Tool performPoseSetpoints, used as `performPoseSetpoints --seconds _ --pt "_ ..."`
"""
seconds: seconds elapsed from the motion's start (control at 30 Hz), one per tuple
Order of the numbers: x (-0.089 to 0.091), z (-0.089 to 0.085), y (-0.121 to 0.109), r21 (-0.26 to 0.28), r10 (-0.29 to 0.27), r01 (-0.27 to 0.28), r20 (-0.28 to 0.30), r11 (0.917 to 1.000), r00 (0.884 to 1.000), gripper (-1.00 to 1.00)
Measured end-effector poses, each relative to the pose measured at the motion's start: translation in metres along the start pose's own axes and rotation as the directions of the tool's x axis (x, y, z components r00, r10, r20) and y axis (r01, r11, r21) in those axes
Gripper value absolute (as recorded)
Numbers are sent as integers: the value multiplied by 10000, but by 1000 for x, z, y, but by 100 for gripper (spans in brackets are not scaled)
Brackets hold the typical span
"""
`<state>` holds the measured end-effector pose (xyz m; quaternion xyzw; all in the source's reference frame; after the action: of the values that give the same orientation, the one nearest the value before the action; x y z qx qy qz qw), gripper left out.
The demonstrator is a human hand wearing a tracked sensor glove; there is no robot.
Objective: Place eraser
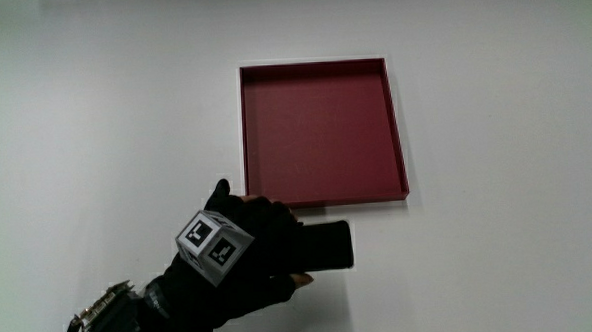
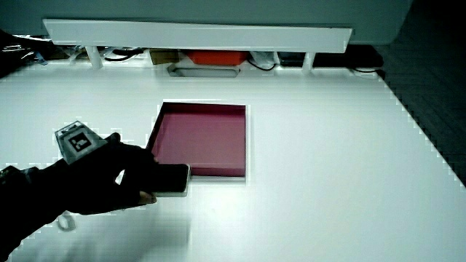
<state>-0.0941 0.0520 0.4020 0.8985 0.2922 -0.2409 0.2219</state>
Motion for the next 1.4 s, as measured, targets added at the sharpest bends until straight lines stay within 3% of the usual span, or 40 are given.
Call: performPoseSetpoints --seconds 0.37,0.73,0.93,1.07,1.4 --pt "-5 -41 -7 -1101 189 -208 -185 9937 9997 0" --pt "-13 -69 -8 -1569 372 -406 -242 9868 9990 0" --pt "-14 -68 -8 -1571 529 -528 -36 9862 9986 0" --pt "-17 -72 -9 -1689 631 -611 69 9837 9980 -14" --pt "-15 -68 -10 -1492 615 -607 11 9869 9981 -50"
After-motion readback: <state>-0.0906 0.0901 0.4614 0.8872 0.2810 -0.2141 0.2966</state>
